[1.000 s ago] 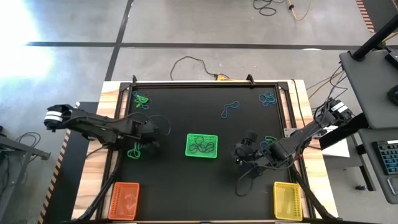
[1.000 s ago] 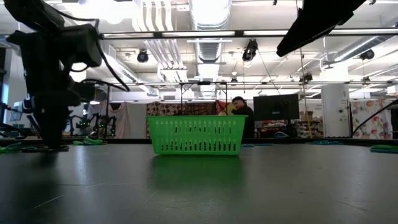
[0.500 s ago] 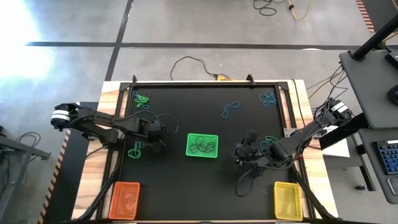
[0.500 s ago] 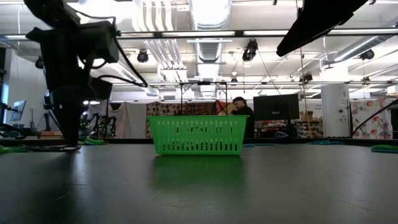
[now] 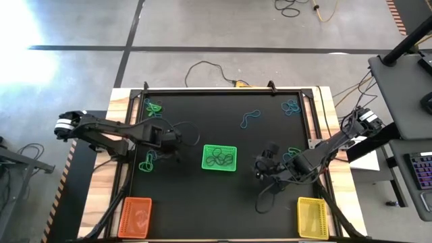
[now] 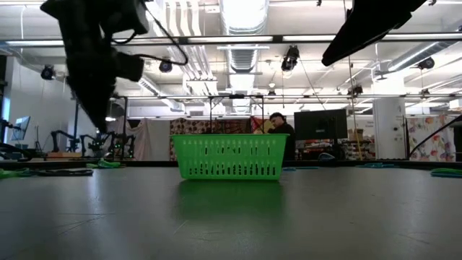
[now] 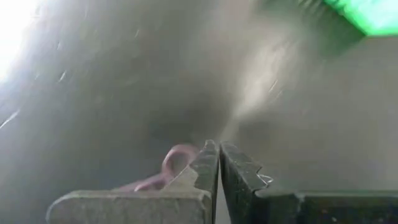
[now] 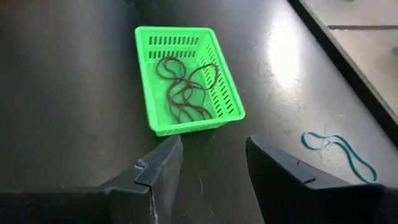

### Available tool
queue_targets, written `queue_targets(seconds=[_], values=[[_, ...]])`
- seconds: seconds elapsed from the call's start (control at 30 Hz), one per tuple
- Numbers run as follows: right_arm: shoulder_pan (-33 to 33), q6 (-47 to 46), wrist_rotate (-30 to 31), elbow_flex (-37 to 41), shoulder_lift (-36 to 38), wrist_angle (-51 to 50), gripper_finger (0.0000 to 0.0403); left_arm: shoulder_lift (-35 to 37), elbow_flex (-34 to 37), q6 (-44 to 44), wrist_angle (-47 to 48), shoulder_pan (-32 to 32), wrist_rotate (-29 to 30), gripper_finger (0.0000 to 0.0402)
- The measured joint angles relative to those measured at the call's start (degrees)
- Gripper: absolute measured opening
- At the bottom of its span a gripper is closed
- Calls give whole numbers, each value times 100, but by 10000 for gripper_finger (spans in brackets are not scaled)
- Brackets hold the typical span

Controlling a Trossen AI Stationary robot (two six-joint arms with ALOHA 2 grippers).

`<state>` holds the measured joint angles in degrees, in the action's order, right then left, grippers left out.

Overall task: Sort rubber bands into baskets
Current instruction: Put the violet rubber band into the green basket

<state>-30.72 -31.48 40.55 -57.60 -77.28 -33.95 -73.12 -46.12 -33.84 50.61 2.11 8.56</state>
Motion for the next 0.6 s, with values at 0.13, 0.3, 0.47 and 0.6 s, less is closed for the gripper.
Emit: queue_targets(seconds=[0.13, 0.3, 0.47, 0.6], values=[[-45, -1, -49, 4, 0, -1, 171, 2, 370, 140, 26, -17, -2, 12], [-79, -2, -48, 9, 0, 0, 170, 2, 1099, 143, -832, -44, -25, 64], [-79, 45, -48, 13, 0, 0, 169, -36, 1473, 29, -1368, -50, 223, 123], [-76, 111, -46, 13, -2, 2, 171, -145, 1538, -18, -1381, -50, 345, 141]])
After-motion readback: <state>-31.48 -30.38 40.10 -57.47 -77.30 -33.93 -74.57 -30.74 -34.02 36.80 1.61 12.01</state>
